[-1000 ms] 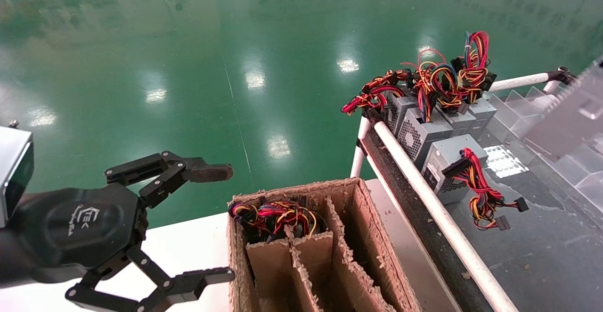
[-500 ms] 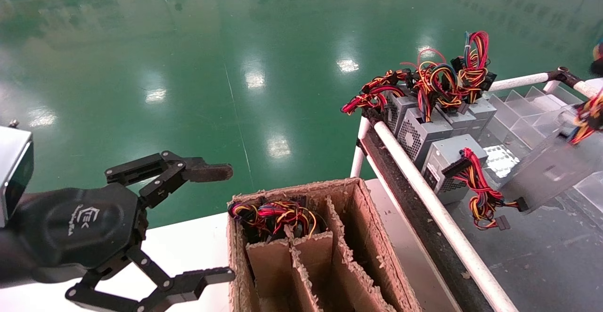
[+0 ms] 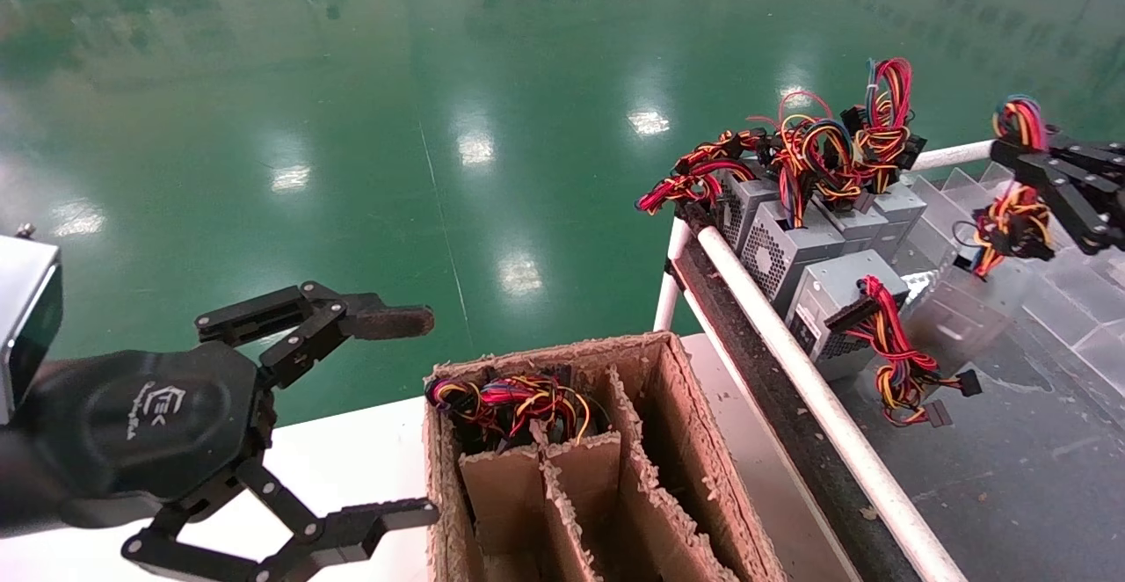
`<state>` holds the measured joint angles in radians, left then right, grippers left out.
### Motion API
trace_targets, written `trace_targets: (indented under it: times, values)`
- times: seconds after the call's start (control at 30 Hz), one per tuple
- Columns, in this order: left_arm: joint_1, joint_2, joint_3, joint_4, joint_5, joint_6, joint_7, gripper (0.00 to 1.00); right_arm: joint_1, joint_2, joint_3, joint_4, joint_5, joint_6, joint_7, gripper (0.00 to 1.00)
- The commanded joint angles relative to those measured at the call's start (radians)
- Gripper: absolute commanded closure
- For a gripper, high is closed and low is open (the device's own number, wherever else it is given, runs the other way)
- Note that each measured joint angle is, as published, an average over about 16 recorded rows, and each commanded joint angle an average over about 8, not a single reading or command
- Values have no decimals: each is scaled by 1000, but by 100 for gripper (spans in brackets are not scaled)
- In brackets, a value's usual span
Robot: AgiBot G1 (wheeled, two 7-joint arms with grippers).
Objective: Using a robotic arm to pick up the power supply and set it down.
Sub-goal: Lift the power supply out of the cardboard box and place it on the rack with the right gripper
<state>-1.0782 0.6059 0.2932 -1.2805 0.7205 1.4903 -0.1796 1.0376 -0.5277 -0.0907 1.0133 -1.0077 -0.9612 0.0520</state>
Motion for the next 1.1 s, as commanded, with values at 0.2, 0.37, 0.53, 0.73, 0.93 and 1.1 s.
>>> trace_targets:
  times: [0.2, 0.37, 0.53, 0.73, 0.93, 1.1]
  values:
    - [0, 0, 0, 0, 0, 0, 0, 0, 118, -61, -65, -80, -61, -35, -15, 100]
    - [0, 0, 1, 0, 0, 0, 0, 0, 201, -109, -105, -158, -104, -60, -42, 100]
    - [0, 0, 1, 0, -1, 0, 0, 0, 280, -159, -137, -242, -137, -92, -74, 100]
    - [0, -1, 1, 0, -1, -1, 1, 0, 352, -210, -165, -332, -163, -129, -117, 88]
    - [0, -1, 2, 0, -1, -1, 1, 0, 396, -241, -180, -415, -177, -158, -154, 14]
    - [0, -1, 2, 0, -1, -1, 1, 0, 418, -252, -185, -472, -181, -180, -182, 0]
